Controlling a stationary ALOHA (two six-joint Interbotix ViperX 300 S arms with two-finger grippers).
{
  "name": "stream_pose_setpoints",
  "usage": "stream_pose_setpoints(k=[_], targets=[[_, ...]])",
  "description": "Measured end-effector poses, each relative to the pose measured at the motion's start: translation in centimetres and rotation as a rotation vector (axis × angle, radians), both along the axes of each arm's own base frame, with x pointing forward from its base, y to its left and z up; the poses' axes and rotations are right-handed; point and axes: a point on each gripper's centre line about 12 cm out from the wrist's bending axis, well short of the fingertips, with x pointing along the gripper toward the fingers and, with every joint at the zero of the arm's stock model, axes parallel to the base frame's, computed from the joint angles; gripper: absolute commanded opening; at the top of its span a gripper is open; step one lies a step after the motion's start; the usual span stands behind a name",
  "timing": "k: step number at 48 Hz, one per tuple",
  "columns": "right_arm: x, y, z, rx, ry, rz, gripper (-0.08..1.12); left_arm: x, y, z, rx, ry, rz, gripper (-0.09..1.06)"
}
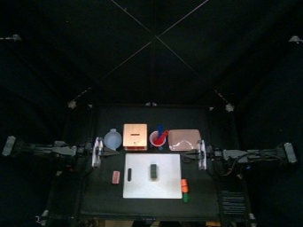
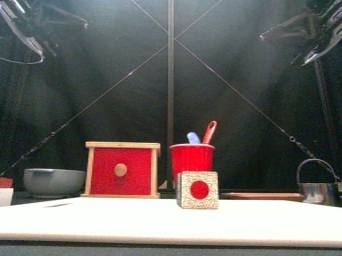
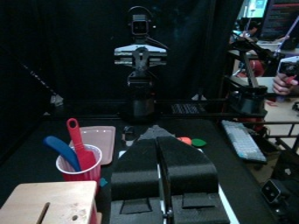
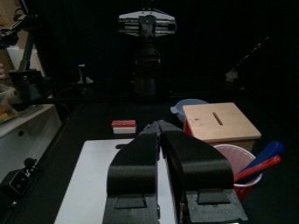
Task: Cut the sushi into 4 pieces with the knife
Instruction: Pick up the knife at its handle with right hand
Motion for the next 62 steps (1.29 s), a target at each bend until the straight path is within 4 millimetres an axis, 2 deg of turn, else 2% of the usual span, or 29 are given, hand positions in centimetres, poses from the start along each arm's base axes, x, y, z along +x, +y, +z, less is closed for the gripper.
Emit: stream_pose_setpoints(k=[4, 12, 21, 28, 35, 43, 52, 57, 62], targets=[[0.1, -0.4, 0.0, 0.02, 0.004, -0.019, 0.02, 0.1, 0.1, -0.3, -0.015, -0.008, 0.006, -0.07], [1.8, -2.5, 0.5, 0.212, 0.058, -0.124, 0.06, 0.8, 0.3, -0.7, -0.029, -0.026, 0.017, 0.03], [4.5, -7.1, 1.4, 0.445, 0.211, -0.306, 0.08, 2.1, 0.4, -1.9, -0.028, 0.005, 0.021, 0.15], [5.7, -10.8, 2.1, 0.582, 0.339, -0.412, 0.12, 2.9, 0.5, -2.8, -0.044, 0.046, 0.028, 0.21], [5.8, -14.1, 2.3, 0.667, 0.482, -0.486, 0.29, 3.3, 0.6, -3.0, -0.075, 0.06, 0.041, 0.25], [5.8, -15.8, 2.1, 0.751, 0.63, -0.501, 0.59, 3.2, 0.8, -3.1, -0.108, 0.061, 0.056, 0.25], [6.8, -17.3, 2.6, 0.807, 0.683, -0.493, 0.9, 3.3, 0.9, -3.0, -0.121, 0.06, 0.061, 0.25], [7.8, -18.0, 2.2, 0.826, 0.729, -0.481, 0.96, 3.3, 0.9, -3.0, -0.123, 0.056, 0.062, 0.25], [9.0, -18.7, 1.4, 0.815, 0.805, -0.445, 0.96, 3.3, 0.9, -3.0, -0.121, 0.057, 0.062, 0.25]])
